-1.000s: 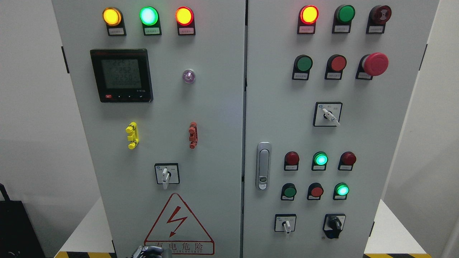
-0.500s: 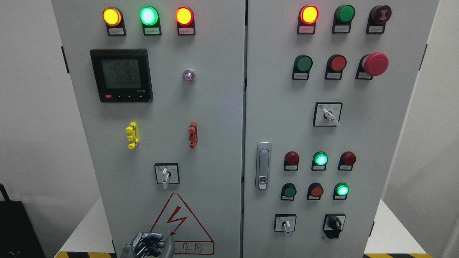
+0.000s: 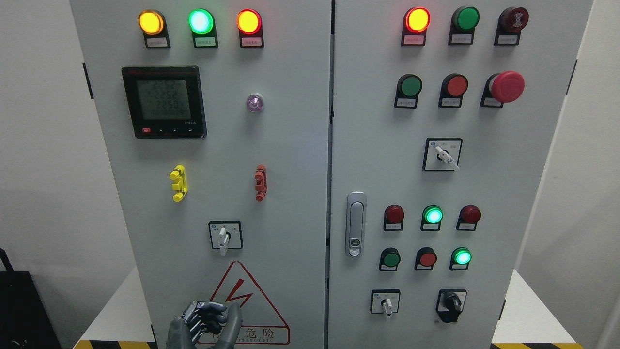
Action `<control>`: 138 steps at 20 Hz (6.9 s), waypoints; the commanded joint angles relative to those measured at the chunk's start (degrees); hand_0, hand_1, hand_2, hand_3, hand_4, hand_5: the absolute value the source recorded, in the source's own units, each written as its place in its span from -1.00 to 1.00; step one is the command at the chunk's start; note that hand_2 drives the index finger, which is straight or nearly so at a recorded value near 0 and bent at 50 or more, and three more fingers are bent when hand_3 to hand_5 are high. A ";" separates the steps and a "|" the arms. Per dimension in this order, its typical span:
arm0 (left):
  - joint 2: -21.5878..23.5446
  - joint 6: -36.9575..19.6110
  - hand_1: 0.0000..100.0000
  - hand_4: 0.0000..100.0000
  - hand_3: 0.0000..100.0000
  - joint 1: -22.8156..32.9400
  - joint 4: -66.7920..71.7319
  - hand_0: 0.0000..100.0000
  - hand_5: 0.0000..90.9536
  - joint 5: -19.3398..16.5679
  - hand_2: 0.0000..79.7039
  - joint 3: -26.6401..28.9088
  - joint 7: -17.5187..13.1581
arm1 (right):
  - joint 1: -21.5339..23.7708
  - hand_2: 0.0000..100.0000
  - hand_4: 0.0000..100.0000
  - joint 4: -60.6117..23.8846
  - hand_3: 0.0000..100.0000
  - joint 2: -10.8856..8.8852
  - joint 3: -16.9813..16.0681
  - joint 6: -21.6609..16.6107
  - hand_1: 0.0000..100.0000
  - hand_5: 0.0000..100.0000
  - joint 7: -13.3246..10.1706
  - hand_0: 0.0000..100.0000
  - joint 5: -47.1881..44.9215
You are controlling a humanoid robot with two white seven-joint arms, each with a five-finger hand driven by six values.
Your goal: Turn on light switch 1
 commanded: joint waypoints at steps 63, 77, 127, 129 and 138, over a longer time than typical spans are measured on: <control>-1.60 10.10 0.53 0.64 0.67 -11.59 -0.28 -0.66 0.47 -3.27 0.53 -2.15 8.48 | 0.00 -1.00 -1.00 0.00 -1.00 0.00 -0.07 -0.01 -1.00 -1.00 0.03 -1.00 0.00; -1.95 11.25 0.51 0.64 0.67 -13.43 -0.28 -0.66 0.46 -3.18 0.53 -2.06 8.83 | 0.00 -1.00 -1.00 0.00 -1.00 0.00 0.02 -0.01 -1.00 -1.00 0.03 -1.00 0.00; -2.13 14.32 0.26 0.68 0.74 -15.37 -0.28 -0.65 0.51 -2.74 0.58 -2.15 8.74 | 0.00 -1.00 -1.00 0.00 -1.00 0.00 0.02 -0.01 -1.00 -1.00 0.03 -1.00 0.00; -2.13 14.32 0.26 0.68 0.74 -15.46 -0.28 -0.63 0.51 -2.74 0.58 -2.15 8.74 | 0.00 -1.00 -1.00 0.00 -1.00 0.00 0.02 -0.01 -1.00 -1.00 0.03 -1.00 0.00; -2.13 14.41 0.27 0.68 0.74 -15.37 -0.19 -0.55 0.51 -2.83 0.58 -2.06 8.74 | 0.00 -1.00 -1.00 0.00 -1.00 0.00 0.02 -0.01 -1.00 -1.00 0.03 -1.00 0.00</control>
